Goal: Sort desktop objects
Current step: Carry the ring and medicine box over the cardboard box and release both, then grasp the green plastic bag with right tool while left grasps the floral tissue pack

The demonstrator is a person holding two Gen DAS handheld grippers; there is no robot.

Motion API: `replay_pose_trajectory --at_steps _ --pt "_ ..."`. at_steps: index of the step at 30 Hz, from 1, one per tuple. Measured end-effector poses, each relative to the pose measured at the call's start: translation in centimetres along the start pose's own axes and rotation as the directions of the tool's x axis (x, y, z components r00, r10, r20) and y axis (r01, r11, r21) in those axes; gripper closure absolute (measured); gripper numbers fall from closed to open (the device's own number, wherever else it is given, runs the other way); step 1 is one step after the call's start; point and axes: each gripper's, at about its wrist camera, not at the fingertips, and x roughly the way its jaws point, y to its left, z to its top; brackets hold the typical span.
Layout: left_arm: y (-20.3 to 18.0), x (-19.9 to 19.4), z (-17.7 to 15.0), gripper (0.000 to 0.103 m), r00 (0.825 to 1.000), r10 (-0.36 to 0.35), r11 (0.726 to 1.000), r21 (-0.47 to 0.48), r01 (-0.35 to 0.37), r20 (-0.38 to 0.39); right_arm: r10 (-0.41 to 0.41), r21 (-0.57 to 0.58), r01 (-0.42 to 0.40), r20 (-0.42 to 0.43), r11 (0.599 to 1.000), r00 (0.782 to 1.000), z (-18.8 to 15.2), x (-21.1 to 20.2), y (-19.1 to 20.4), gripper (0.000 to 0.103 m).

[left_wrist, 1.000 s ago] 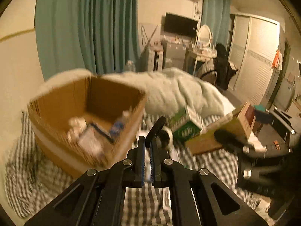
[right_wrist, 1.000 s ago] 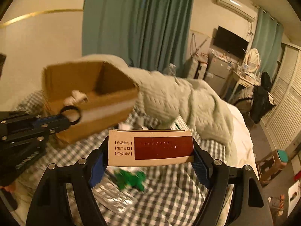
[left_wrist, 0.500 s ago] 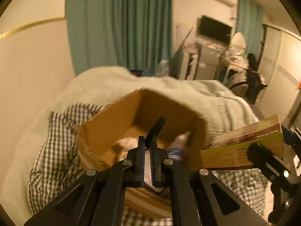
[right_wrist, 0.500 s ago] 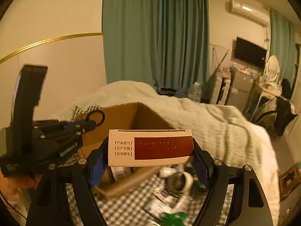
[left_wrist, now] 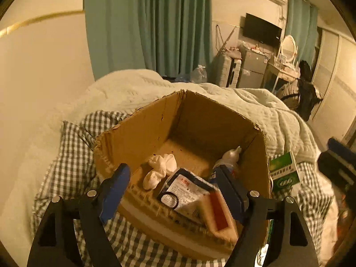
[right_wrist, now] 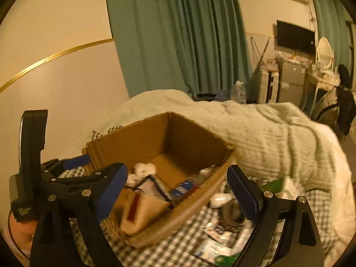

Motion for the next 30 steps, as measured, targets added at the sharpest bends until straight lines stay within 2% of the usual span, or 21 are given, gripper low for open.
replay_pose_trajectory --at_steps 1,3,6,10,12,16,20,23,25,30 --pt "-0.3 -0.5 0.0 0.012 1.0 0.003 1.0 0.01 -0.003 -0.003 -0.011 -0.008 0.011 0.005 1.0 1.0 0.0 -0.6 -0.2 0.012" --pt "-1.0 -1.8 -0.4 0.012 1.0 -0.012 1.0 0.014 0.012 0.012 -0.04 -0.01 0.04 0.015 0.999 0.999 -0.4 -2.3 -1.7 0.012" --pt "-2.7 -4.3 -1.0 0.011 0.996 -0.08 0.997 0.007 0.08 0.049 -0.058 0.018 0.057 0.023 0.998 0.998 -1.0 -4.6 -4.1 0.012" --pt "-6.6 -6.7 -2.6 0.004 0.987 -0.147 0.989 0.034 0.145 0.072 -0.111 0.05 0.109 0.027 0.993 0.993 -2.2 -7.3 -7.3 0.012" --pt "-9.0 -6.9 -3.8 0.003 0.977 -0.204 0.978 0.068 0.199 0.06 -0.159 0.047 0.158 0.03 0.986 0.987 -3.1 -8.4 -8.9 0.012" --pt "-14.0 -4.9 -7.0 0.003 0.973 -0.232 0.962 0.145 0.23 -0.005 -0.216 0.023 0.216 0.009 0.976 0.976 -5.8 -9.6 -11.2 0.012" --pt "-17.2 -0.5 -10.4 0.003 0.982 -0.167 0.959 0.219 0.181 -0.084 -0.215 0.036 0.218 -0.057 0.975 0.975 -9.7 -9.1 -13.7 0.012" --pt "-18.1 2.9 -12.6 0.003 0.993 -0.078 0.959 0.265 0.099 -0.088 -0.198 0.052 0.205 -0.116 0.977 0.973 -12.7 -7.7 -14.9 0.012" --pt "-18.2 5.2 -13.8 0.003 0.99 -0.013 0.955 0.291 0.054 -0.143 -0.171 0.083 0.185 -0.15 0.979 0.974 -14.3 -6.6 -15.5 0.012" --pt "-15.6 7.3 -14.3 0.003 0.977 0.013 0.985 0.17 0.024 -0.214 -0.048 0.158 0.085 -0.224 0.984 0.973 -17.2 -2.4 -15.2 0.014"
